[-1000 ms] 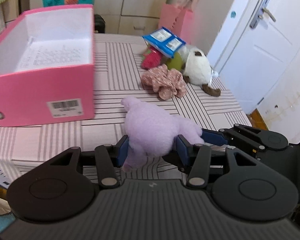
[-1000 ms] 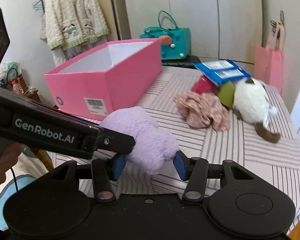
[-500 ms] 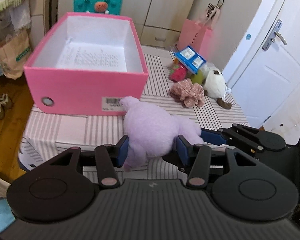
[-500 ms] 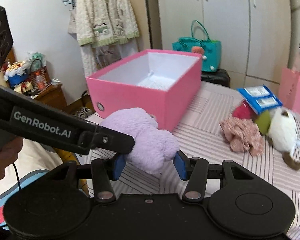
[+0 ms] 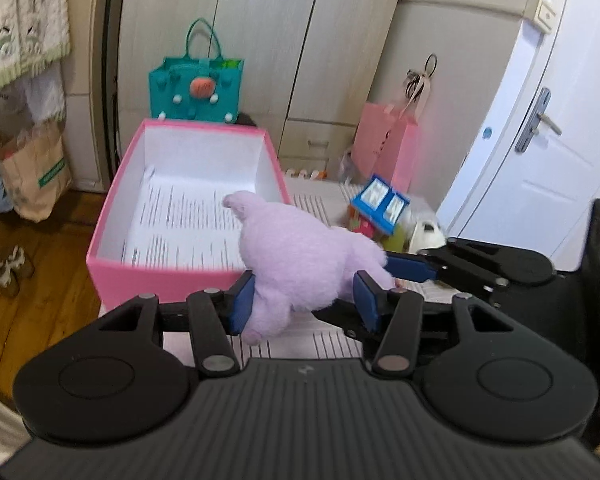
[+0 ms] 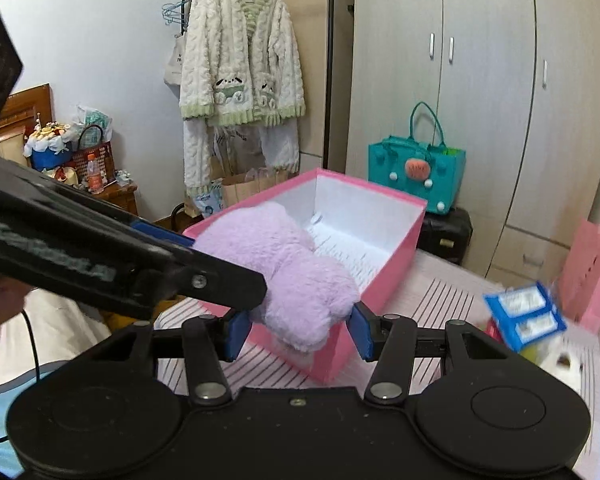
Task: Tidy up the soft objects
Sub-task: 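Lift the lavender plush with both grippers and carry it over the pink shoebox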
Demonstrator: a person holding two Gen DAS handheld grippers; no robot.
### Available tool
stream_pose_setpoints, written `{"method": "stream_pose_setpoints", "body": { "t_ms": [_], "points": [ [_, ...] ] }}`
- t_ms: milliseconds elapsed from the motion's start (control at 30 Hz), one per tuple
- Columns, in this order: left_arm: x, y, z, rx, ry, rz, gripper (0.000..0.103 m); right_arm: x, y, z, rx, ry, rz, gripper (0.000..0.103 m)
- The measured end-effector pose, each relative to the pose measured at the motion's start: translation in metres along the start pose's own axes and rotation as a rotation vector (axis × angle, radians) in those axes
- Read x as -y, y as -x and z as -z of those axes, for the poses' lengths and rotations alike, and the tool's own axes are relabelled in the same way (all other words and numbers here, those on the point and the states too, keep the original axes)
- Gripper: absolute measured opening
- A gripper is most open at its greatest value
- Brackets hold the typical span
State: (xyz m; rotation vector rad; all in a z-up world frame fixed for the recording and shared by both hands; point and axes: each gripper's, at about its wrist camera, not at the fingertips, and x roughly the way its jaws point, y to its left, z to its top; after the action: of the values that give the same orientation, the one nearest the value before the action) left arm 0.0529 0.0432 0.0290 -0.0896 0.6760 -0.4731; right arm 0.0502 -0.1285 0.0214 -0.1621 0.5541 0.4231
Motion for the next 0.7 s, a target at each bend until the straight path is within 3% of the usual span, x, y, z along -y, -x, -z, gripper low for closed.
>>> {"method": "stream_pose_setpoints", "body": {
  "t_ms": [167, 400, 600, 700],
  "points": [
    [-0.012, -0.015, -0.029, 0.043, -0.007, -0.039, 0.051, 0.023, -0.024, -0.023, 0.048, -0.025, -0.059, 0.057],
    [-0.037, -0.067, -0.067, 0.038, 0.054, -0.079, 0.051, 0.047, -0.072, -0.051, 0.043, -0.016, -0.058, 0.057],
    [-0.057, -0.121, -0.089, -0.025, 0.075, -0.115, 0.051, 0.067, -0.128, -0.062, -0.023, -0.007, -0.031, 0.057],
    [-0.072, -0.148, -0.102, -0.07, 0.118, -0.12, 0.05, 0.074, -0.155, -0.069, -0.049, 0.059, -0.005, 0.057]
  ]
}}
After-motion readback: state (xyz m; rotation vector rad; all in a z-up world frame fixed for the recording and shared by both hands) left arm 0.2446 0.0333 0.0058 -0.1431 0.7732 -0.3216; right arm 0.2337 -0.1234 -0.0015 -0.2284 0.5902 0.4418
